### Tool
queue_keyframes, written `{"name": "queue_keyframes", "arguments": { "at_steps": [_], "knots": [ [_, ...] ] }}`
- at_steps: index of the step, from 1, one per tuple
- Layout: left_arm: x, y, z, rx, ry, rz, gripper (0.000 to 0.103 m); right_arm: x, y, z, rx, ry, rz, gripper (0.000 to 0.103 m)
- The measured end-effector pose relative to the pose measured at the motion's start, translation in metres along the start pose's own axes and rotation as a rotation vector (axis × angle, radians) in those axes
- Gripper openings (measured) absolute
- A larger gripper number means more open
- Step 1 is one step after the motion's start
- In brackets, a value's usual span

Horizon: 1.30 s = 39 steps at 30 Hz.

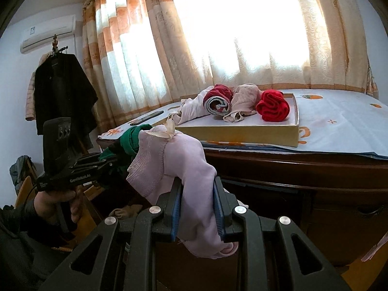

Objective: Take underwear out of drawer
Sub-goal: 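Carry both garments over the tan tray with both tools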

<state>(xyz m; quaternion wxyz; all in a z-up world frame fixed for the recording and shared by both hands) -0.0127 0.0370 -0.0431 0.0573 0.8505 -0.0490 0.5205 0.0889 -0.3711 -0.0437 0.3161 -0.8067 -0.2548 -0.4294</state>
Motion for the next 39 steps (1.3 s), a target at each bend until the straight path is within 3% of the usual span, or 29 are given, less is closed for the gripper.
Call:
{"name": "queue_keyframes", "arguments": {
  "at_steps": [19, 39],
  "knots": [
    [0.03, -0.003, -0.035, 0.017, 0.142, -0.009, 0.023, 0.027, 0.007, -0.024, 0.019, 0.109, 0.052, 0.026],
    [0.065, -0.007, -0.03, 0.026, 0.157, 0.025, 0.023, 0.067, 0.014, -0.032, -0.006, 0.15, 0.018, 0.026]
  ]
}}
Point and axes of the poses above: each gripper's, at about its wrist camera, not at the fingertips, and z roughly the way its jaws point, y to its right, x to its top, the point moved 1 cm from there along z, roughly the way its jaws point
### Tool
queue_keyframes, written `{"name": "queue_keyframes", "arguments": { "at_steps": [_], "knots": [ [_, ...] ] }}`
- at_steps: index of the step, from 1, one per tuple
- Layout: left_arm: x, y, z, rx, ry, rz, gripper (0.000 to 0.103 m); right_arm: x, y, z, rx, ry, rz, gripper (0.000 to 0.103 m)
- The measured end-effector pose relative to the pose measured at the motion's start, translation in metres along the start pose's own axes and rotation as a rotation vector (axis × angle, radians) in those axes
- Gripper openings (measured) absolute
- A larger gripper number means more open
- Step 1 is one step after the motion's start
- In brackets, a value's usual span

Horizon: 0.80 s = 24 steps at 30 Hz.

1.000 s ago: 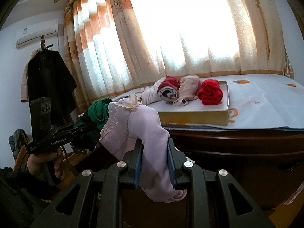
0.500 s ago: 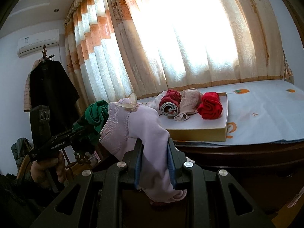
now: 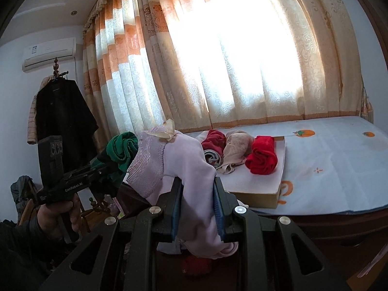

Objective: Take underwear out of drawer
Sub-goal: 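Carry both garments over the tan tray with both tools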

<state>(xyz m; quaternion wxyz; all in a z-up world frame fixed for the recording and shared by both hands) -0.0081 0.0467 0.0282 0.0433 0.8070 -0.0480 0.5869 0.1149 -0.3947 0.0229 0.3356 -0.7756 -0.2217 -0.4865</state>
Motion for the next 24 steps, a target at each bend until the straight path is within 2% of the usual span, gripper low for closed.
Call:
{"name": "queue_keyframes", "arguments": {
  "at_steps": [16, 24],
  "knots": [
    [0.022, 0.005, 0.021, 0.013, -0.036, 0.05, 0.023, 0.029, 0.015, 0.005, -0.02, 0.0, 0.008, 0.026],
    [0.03, 0.001, 0.033, 0.022, -0.059, 0.073, 0.023, 0.041, 0.018, 0.017, -0.034, -0.027, -0.011, 0.026]
  ]
}}
Point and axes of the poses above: each gripper's, at about its wrist camera, not at the fingertips, and z roughly the way its jaws point, y to its right, x to its top, the point moved 1 cm from there along z, roughly the way its jaws point
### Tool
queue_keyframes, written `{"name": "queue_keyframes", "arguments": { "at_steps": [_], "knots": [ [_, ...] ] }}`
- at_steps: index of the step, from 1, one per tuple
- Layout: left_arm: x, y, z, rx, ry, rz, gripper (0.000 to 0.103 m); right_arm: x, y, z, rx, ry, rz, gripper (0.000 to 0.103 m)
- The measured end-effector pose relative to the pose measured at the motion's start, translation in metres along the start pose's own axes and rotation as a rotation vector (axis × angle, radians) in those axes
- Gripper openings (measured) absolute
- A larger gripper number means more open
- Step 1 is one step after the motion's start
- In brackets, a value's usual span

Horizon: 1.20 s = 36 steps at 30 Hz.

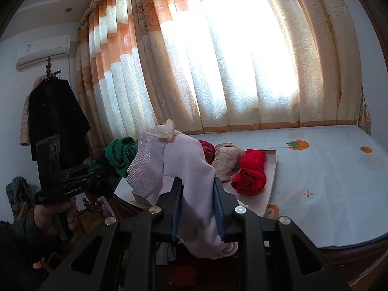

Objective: Take underwear out of drawer
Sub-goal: 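Carry both garments over the tan tray with both tools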

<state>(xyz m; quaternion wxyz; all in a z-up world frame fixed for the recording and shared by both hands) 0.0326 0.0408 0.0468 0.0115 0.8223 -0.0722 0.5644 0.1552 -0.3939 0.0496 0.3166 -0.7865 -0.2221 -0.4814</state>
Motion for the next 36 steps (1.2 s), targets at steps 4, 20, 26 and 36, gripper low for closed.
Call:
{"name": "queue_keyframes", "arguments": {
  "at_steps": [4, 20, 26, 36],
  "knots": [
    [0.003, -0.003, 0.009, -0.003, -0.022, 0.006, 0.022, 0.007, 0.002, 0.009, -0.008, -0.016, -0.012, 0.026],
    [0.012, -0.011, 0.056, 0.028, -0.11, 0.074, 0.022, 0.026, 0.015, 0.053, -0.098, -0.095, -0.116, 0.026],
    [0.012, -0.011, 0.071, 0.034, -0.14, 0.1, 0.023, 0.026, 0.017, 0.071, -0.119, -0.132, -0.154, 0.026],
    [0.007, -0.001, 0.092, 0.019, -0.193, 0.168, 0.022, 0.015, 0.007, 0.094, -0.165, -0.209, -0.263, 0.026]
  ]
}}
Point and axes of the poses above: each gripper's, at about its wrist camera, not at the fingertips, and z roughly the way its jaws point, y to its right, x to its top, the point moved 1 cm from there along z, roughly the way its jaws point
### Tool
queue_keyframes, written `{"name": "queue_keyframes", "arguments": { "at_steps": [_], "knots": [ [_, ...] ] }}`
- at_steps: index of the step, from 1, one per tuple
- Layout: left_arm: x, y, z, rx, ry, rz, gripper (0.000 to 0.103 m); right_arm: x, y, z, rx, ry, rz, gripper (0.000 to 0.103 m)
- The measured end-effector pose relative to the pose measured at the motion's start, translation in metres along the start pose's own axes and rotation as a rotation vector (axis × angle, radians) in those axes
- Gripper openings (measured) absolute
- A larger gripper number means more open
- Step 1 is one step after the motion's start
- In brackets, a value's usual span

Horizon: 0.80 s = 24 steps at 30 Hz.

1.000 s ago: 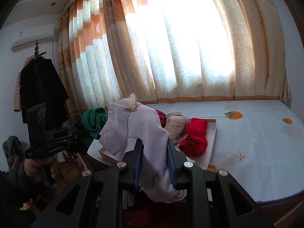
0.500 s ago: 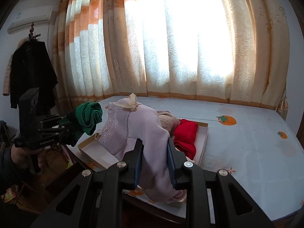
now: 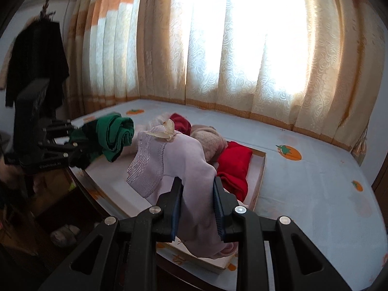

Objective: Take underwear out of drawer
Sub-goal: 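Carry both garments over the tan tray with both tools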

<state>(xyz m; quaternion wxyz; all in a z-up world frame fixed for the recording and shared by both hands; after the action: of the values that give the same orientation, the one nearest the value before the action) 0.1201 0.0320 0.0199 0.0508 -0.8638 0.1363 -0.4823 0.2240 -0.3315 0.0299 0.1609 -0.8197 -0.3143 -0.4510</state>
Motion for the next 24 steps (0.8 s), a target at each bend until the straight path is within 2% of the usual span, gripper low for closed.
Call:
{"name": "queue_keyframes", "arguments": {
  "at_steps": [19, 24],
  "knots": [
    [-0.005, 0.02, 0.035, -0.051, -0.122, 0.127, 0.023, -0.013, -0.024, 0.048, -0.015, -0.148, -0.141, 0.026],
    [-0.012, 0.027, 0.039, -0.068, -0.151, 0.181, 0.023, -0.015, -0.028, 0.051, -0.011, -0.156, -0.149, 0.026]
  ]
}}
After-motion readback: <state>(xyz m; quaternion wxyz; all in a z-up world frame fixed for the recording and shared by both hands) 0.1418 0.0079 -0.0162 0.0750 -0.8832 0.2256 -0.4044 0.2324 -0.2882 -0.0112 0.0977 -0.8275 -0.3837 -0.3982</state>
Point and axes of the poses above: each gripper's, at about its wrist camera, not at the fingertips, and z roughly the way its jaws point, y to its right, x to its top, the point moved 1 cm from there along z, roughly the way its jaws point
